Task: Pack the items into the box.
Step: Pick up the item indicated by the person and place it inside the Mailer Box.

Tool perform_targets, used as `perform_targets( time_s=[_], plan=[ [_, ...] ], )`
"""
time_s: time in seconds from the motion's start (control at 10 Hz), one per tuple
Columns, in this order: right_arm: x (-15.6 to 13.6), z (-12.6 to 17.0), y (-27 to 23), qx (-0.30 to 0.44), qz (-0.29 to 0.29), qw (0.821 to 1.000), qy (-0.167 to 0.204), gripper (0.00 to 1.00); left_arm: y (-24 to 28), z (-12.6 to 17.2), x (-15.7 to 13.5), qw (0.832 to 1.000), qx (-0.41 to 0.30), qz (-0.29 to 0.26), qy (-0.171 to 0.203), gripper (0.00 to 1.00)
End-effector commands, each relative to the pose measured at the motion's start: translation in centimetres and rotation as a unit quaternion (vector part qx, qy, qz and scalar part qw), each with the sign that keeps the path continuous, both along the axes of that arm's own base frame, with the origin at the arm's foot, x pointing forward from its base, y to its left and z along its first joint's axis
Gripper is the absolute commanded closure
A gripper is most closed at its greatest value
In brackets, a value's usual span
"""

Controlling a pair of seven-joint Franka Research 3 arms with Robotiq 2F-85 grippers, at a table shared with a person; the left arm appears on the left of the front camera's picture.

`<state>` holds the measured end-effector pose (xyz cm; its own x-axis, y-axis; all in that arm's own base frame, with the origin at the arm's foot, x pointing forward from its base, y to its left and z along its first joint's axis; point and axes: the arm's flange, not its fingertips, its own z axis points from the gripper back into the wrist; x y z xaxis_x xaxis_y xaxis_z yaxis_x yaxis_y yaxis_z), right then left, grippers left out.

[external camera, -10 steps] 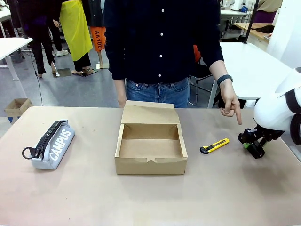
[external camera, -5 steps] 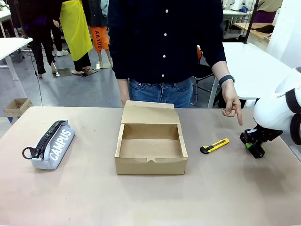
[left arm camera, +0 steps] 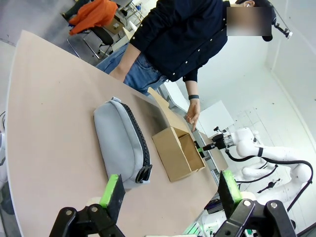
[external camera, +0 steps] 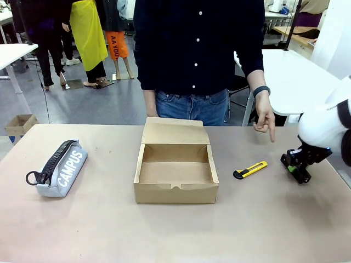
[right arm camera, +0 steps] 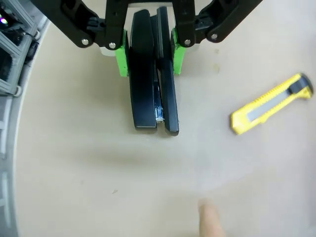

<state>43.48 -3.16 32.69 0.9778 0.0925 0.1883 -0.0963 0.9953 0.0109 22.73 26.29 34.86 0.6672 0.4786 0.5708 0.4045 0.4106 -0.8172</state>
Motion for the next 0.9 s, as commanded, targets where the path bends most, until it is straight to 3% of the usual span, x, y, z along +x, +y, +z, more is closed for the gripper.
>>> perform_targets(
  time_s=[0.0, 0.2, 0.3, 0.4, 0.6, 0.7, 0.8],
  plan=[
    [-5.8, 7.4, -1.0, 0.039, 0.055, 0.997, 0.023, 1.00, -0.1, 0.2, 0.0, 1.000, -0.001, 0.004, -0.017, 0.00],
    [-12.4, 12.4, 0.1, 0.073, 0.124, 0.989, 0.035, 1.00, -0.1, 0.2, 0.0, 1.000, -0.001, 0.004, -0.017, 0.00],
    [-15.0, 13.7, 0.7, 0.104, 0.174, 0.979, 0.021, 1.00, -0.1, 0.2, 0.0, 1.000, -0.001, 0.004, -0.017, 0.00],
    [-16.3, 14.1, 0.6, 0.130, 0.188, 0.974, 0.002, 1.00, -0.1, 0.2, 0.0, 1.000, -0.001, 0.004, -0.017, 0.00],
    [-16.2, 13.5, -0.8, 0.178, 0.185, 0.966, -0.020, 1.00, -0.1, 0.2, 0.0, 1.000, -0.001, 0.004, -0.017, 0.00],
    [-14.2, 17.9, 0.3, 0.116, 0.182, 0.976, 0.006, 1.00, -0.1, 0.2, 0.0, 1.000, -0.001, 0.004, -0.017, 0.00],
    [-14.2, 17.9, 0.3, 0.116, 0.182, 0.976, 0.006, 1.00, -0.1, 0.2, 0.0, 1.000, -0.001, 0.004, -0.017, 0.00]
  ],
)
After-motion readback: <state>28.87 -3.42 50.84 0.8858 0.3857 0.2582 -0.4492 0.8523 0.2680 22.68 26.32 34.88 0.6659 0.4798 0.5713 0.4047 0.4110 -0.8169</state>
